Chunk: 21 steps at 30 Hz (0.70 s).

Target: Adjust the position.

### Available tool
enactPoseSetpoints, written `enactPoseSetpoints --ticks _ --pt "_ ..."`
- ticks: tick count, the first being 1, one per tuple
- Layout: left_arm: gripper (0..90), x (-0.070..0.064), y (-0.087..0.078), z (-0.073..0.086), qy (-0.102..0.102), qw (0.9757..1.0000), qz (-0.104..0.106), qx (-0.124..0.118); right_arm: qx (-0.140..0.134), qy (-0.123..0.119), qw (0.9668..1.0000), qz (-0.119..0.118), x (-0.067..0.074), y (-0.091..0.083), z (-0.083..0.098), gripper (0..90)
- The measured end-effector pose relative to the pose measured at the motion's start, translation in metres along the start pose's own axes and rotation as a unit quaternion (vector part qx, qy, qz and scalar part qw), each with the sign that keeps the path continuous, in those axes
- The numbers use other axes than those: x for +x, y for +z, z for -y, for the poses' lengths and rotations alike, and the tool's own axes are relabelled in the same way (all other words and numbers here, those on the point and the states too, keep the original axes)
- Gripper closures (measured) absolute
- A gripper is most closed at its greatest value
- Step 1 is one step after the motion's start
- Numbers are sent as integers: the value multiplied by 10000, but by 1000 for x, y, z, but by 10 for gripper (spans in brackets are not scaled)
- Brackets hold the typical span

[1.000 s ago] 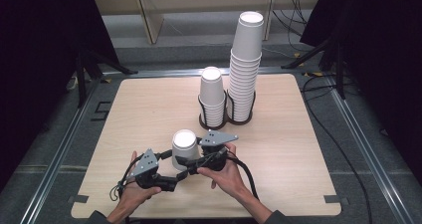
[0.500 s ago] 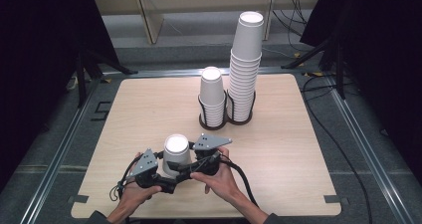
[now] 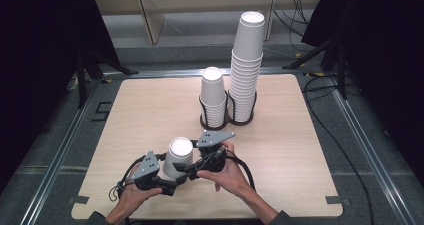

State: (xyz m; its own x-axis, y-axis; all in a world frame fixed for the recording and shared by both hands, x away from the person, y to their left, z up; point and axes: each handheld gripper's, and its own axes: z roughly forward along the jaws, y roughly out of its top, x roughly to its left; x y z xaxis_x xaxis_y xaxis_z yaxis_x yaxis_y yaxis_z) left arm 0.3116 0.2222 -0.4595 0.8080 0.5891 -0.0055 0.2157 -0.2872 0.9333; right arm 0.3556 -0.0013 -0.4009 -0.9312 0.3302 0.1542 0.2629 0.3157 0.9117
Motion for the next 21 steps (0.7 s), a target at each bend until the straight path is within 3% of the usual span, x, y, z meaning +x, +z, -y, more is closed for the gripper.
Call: enactPoseSetpoints --ticks 6,9,10,11,12,13,14,21 --pt "81 -4 1 0 259 9994 99 206 258 -228 9994 -79 -1 -14 -11 156" --pt "82 -5 0 0 529 9980 23 334 246 -209 9994 -82 -1 -15 -12 155" --pt "83 -5 -1 -1 638 9969 -4 451 334 -59 9994 -119 0 -16 -13 155" --pt "83 -7 0 0 717 9963 -45 472 336 -173 9992 -158 -1 -16 -13 155" --pt "83 -7 0 0 759 9960 -37 479 380 -252 9989 -117 -1 -16 -14 155" --pt "84 -8 0 0 759 9959 -26 482 459 -62 9988 -151 1 -15 -13 155" --pt "85 -8 0 0 807 9953 -7 538 469 -241 9985 -179 0 -13 -13 155" --pt "87 -10 1 0 968 9934 -48 616 794 -193 9961 -320 4 -7 -9 158"
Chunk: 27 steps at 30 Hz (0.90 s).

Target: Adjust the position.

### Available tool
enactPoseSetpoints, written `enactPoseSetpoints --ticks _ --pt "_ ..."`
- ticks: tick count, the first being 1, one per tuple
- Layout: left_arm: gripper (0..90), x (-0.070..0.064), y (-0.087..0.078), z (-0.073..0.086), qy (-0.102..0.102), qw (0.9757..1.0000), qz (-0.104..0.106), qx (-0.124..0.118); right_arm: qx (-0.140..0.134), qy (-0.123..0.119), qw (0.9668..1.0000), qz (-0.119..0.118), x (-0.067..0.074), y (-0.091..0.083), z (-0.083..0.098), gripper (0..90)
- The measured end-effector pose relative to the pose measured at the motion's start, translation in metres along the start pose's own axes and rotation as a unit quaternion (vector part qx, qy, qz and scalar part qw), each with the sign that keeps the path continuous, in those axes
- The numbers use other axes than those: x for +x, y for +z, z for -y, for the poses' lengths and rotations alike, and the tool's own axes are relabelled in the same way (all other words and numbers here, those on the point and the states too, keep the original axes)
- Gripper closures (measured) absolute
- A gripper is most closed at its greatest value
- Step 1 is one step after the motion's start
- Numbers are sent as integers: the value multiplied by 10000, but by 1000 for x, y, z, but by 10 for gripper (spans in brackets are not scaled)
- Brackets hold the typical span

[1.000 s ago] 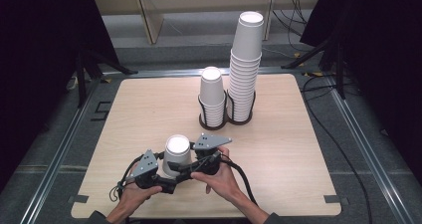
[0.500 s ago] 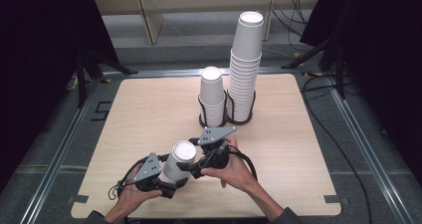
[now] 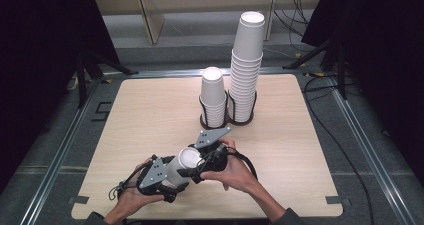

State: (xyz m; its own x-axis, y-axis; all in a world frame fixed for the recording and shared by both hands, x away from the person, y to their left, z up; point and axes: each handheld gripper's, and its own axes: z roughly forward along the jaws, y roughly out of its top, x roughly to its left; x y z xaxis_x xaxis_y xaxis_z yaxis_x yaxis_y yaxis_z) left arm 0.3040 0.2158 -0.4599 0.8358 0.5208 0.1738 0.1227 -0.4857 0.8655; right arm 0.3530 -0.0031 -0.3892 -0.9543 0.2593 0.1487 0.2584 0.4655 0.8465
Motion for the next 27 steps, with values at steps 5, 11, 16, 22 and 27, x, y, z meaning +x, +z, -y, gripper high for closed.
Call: enactPoseSetpoints --ticks 5,11,16,22,27 --pt "87 0 0 0 61 10000 43 38 29 34 10000 -49 -1 3 1 182" --pt "71 1 0 1 12 9999 123 -111 13 103 9999 -103 -3 2 1 231" --pt "40 2 -2 0 -272 9977 173 -592 -204 206 9995 -131 -7 -7 -1 240" --pt "68 8 -11 -2 -592 9922 114 -1093 -400 455 9981 -149 -13 -23 -2 242" --pt "139 14 -16 -2 -777 9868 91 -1419 -549 615 9965 99 -22 -41 -1 243"
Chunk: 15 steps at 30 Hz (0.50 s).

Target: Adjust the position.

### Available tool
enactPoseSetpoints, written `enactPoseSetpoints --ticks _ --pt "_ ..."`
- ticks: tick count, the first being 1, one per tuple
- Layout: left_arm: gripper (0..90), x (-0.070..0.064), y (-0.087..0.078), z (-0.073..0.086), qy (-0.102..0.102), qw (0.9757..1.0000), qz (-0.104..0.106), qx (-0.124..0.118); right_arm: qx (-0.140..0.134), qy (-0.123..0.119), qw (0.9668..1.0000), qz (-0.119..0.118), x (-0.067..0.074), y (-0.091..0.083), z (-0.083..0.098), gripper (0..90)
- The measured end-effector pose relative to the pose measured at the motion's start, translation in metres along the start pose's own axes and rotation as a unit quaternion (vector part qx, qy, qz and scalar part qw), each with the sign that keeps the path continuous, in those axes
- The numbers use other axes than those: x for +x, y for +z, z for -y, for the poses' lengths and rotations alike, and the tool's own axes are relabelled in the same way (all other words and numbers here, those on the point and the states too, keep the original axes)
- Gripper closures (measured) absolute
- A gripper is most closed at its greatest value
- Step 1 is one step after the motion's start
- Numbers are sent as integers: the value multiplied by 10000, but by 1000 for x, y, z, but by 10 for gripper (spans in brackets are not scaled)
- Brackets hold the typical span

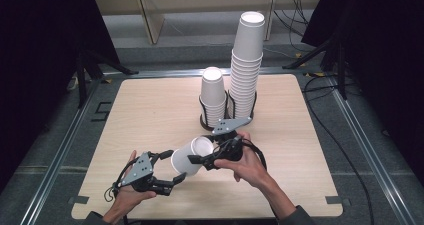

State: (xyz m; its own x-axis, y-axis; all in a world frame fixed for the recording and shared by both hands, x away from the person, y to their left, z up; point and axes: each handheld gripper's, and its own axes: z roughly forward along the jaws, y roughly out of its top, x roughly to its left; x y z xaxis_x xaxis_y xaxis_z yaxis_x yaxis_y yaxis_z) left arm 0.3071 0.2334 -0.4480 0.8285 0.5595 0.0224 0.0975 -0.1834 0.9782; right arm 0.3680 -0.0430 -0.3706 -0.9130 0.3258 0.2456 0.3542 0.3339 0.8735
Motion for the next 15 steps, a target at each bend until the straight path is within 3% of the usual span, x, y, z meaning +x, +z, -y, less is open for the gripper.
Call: enactPoseSetpoints --ticks 3,8,13,15 --pt "145 2 -1 0 -218 9997 4 -101 -205 -10 9997 133 -6 -6 0 243" --pt "145 5 -3 -1 -432 9987 16 -274 -238 68 9992 329 -11 -12 1 243" --pt "145 4 -2 0 -457 9987 31 -209 -385 299 9987 112 -12 -8 3 243" --pt "145 3 -1 0 -466 9987 66 -196 -421 252 9988 85 -11 -7 3 243"
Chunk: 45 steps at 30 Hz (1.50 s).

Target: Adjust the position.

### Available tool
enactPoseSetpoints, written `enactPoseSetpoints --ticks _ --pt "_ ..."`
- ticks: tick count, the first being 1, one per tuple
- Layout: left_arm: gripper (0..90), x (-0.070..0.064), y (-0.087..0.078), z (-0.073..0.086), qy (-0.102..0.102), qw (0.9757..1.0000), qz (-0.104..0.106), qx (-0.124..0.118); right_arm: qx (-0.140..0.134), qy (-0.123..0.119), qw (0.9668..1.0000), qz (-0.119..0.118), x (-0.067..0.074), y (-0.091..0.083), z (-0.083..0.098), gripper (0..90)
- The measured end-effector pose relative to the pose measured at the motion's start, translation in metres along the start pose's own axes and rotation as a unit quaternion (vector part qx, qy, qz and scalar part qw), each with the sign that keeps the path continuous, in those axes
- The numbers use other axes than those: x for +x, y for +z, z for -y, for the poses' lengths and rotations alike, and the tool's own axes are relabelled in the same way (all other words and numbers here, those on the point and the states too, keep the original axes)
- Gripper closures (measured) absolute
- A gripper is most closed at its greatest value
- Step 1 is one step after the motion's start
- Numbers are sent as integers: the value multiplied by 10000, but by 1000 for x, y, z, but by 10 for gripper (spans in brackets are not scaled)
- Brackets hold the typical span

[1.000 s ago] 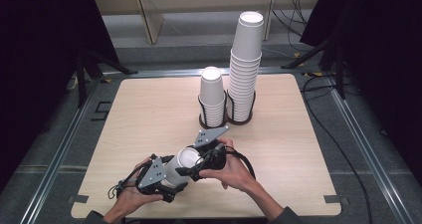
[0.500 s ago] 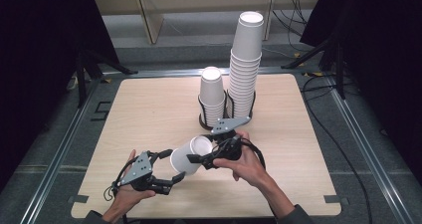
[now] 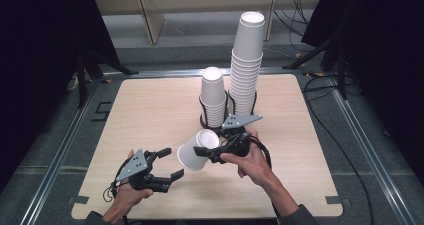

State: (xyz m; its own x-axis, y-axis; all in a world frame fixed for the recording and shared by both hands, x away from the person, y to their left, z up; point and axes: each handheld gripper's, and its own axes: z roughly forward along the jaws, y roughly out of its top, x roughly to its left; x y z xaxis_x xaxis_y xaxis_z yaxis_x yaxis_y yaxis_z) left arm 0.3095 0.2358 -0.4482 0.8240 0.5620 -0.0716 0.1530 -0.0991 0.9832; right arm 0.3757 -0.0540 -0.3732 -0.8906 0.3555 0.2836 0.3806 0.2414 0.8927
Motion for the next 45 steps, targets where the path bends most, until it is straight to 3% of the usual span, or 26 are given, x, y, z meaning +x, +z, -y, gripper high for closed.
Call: enactPoseSetpoints --ticks 1,6,11,19,23,25,26,28,30,35,38,42,44,45 --pt "145 0 0 0 11 10000 9 45 -8 95 9999 -127 1 1 0 243" --pt "125 -1 2 1 -21 10000 28 2 -119 107 9993 -326 5 5 0 244" --pt "121 -5 3 1 101 9999 47 24 -178 178 9982 -539 7 9 2 245" --pt "0 -5 5 1 170 9997 -139 53 -124 175 9979 -605 10 14 3 245" --pt "0 -6 7 2 349 9993 -164 -10 -208 199 9971 -703 8 15 4 245" --pt "1 -7 7 2 426 9990 -156 10 -119 359 9963 -767 9 15 4 245" --pt "2 -8 8 2 423 9990 -123 -11 -168 283 9964 -782 9 17 5 246" --pt "11 -9 6 1 481 9987 -108 111 -169 336 9957 -848 10 20 7 245" --pt "26 -11 7 2 458 9989 16 20 -108 393 9953 -874 11 21 7 246" --pt "51 -11 6 1 451 9989 9 116 -101 464 9945 -929 12 21 7 245" --pt "68 -12 7 2 415 9990 78 114 -74 401 9949 -918 11 22 8 243" --pt "87 -12 6 1 531 9982 48 265 -3 336 9953 -906 11 22 8 235" --pt "94 -12 5 0 540 9977 65 402 76 255 9952 -947 11 22 7 231" --pt "95 -12 5 1 531 9975 83 469 153 69 9963 -837 11 21 6 227"
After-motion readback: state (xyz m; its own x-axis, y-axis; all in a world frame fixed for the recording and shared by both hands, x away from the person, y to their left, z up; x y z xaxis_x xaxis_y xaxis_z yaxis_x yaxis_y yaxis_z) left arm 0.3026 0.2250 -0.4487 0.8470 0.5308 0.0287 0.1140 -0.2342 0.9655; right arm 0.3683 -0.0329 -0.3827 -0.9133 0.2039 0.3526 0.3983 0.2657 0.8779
